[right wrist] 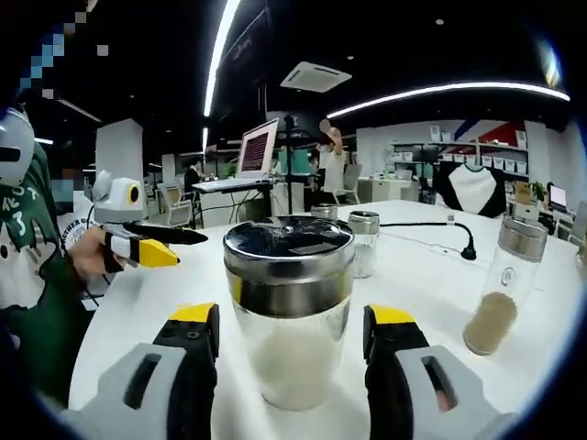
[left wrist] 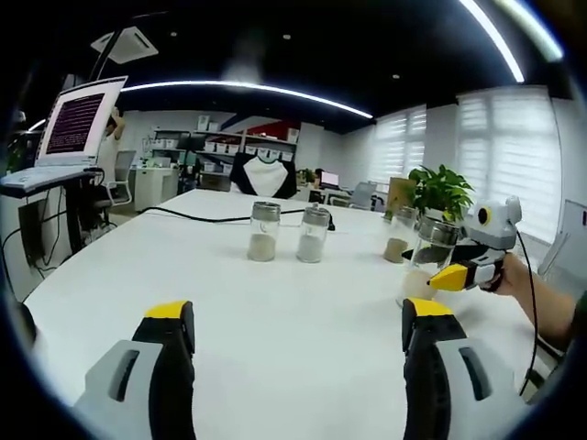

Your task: Rotate the seasoning bottle until the label or dispensing opening points toward the visible target arrow and the bottle remains upright within the marked orientation range

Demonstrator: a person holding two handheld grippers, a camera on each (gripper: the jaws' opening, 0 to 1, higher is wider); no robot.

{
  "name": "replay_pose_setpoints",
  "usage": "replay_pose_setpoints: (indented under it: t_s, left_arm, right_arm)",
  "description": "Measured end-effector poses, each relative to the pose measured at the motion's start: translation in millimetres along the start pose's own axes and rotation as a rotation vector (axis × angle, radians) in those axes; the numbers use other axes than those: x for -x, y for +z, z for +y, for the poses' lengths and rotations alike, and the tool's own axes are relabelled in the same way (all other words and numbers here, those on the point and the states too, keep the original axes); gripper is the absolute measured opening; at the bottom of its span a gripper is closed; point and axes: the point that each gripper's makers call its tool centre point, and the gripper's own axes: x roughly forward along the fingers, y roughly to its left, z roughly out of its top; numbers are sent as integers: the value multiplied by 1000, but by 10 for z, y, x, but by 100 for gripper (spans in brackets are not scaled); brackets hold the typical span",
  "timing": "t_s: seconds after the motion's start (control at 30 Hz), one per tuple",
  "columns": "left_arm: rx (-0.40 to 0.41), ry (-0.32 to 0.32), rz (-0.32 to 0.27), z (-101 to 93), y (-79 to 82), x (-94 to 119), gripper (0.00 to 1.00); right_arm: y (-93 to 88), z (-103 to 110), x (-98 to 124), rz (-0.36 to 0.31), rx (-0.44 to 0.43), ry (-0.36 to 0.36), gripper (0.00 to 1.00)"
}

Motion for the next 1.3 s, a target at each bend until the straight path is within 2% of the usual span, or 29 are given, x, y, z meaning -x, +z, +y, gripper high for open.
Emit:
replay_pose_setpoints:
  t_s: [0.17,0.23,0.47,0.5,0.93,1.3]
  left_arm:
    - [4,-4,-9,60,32,2,99]
    - [-5,4,-7,84,33,9,99]
    - [7,7,-13,87,49,34,99]
    - [4,6,-13,83,53,35,99]
    - [-6,-9,-16,9,81,46,99]
    - [-10,-11,-15,-7,77,66,99]
  right_arm:
    - [32,-19,-6,-7,30,6,60]
    - [45,8,-21,-17,17,35,59]
    - [-19,67,-52,-11,-7,77,44]
    - [-17,65,-46,-18,15,67,44]
    - [-20,67,-29,-35,39,64,42]
    - [-38,49,-39,-2,52,44,42]
